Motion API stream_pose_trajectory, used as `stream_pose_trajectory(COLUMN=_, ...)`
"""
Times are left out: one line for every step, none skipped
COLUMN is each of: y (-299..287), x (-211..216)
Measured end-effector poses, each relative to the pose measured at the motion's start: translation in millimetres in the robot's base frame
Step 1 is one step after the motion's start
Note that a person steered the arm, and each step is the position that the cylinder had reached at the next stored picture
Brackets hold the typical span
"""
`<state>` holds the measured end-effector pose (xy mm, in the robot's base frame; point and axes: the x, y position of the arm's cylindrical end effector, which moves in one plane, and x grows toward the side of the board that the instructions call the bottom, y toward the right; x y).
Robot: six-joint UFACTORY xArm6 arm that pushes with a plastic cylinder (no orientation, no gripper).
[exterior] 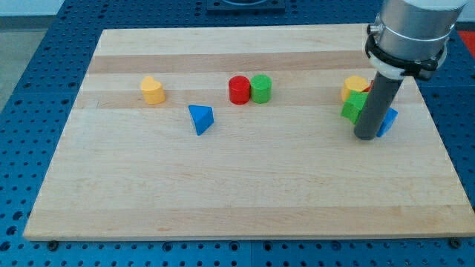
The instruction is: Place your arm to the bottom of the yellow heart
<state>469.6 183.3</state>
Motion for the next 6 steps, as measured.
stream_pose_trajectory(y=2, x=0)
stream_pose_trajectory(y=-12, x=0)
stream_pose_trajectory(y=-86, x=8)
stream_pose_trajectory(y=-158, x=58)
stream_pose_trajectory(y=-243, x=73)
stream_pose_trajectory(y=-328, x=62)
